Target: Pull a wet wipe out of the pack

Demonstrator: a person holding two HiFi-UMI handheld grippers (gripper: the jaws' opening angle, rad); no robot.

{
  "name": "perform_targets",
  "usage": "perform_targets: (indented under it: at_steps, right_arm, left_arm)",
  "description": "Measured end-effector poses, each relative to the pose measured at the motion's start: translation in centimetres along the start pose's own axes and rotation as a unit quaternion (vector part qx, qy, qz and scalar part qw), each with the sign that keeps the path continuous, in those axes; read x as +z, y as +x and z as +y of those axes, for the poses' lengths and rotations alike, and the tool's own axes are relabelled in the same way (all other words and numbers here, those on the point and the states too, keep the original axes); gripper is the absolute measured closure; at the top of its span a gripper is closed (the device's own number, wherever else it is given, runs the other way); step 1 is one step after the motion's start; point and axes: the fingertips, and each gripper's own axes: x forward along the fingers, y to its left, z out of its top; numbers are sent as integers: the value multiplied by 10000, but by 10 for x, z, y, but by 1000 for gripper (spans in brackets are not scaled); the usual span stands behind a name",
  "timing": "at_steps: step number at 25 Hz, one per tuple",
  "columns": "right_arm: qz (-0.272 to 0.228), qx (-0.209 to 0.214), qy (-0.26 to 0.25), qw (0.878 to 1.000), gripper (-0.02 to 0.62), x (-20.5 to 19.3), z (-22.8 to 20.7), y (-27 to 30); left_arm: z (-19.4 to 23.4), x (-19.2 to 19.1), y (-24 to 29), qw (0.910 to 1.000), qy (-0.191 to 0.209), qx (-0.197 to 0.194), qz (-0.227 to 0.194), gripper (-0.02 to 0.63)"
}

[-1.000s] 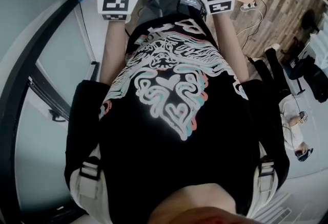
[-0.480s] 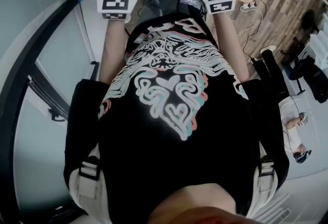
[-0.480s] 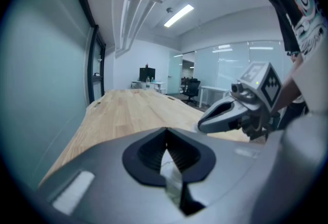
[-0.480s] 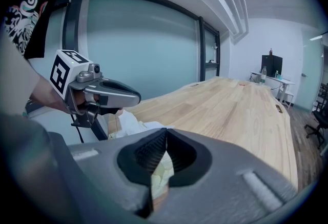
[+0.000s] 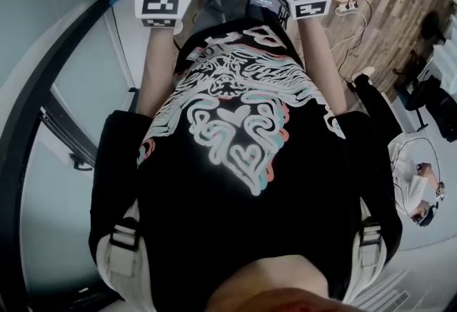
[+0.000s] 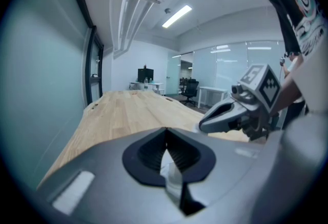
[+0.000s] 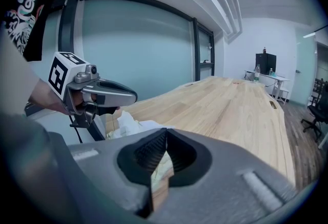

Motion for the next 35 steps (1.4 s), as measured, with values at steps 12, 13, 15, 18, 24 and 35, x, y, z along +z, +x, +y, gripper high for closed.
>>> perform_targets:
  at_steps: [12, 13, 15, 18, 24, 35]
  right_arm:
    - [-21, -130, 128, 9998, 594, -7, -12, -11]
    - [-22, -148, 147, 9998, 594, -8, -13, -12]
    - [-27, -185, 183, 9997, 594, -9, -14, -13]
    - [-65, -241, 280, 9993, 594, -10, -17, -17]
    - [-210, -441, 584, 9971, 594, -10, -30, -27]
    - [-244, -840, 818, 9928, 594, -19, -58, -49]
  left_arm:
    - [-13, 7, 13, 9999, 71, -153, -1, 618]
    - [-15, 7, 14, 9998, 80, -181, -1, 618]
    - [-18, 7, 16, 9997, 108, -231, 10, 618]
    - [-21, 8, 19, 9994, 162, -295, 36, 618]
    - [-32, 15, 30, 9986, 280, -447, 42, 618]
    - [-46, 31, 47, 9966, 493, -653, -37, 618]
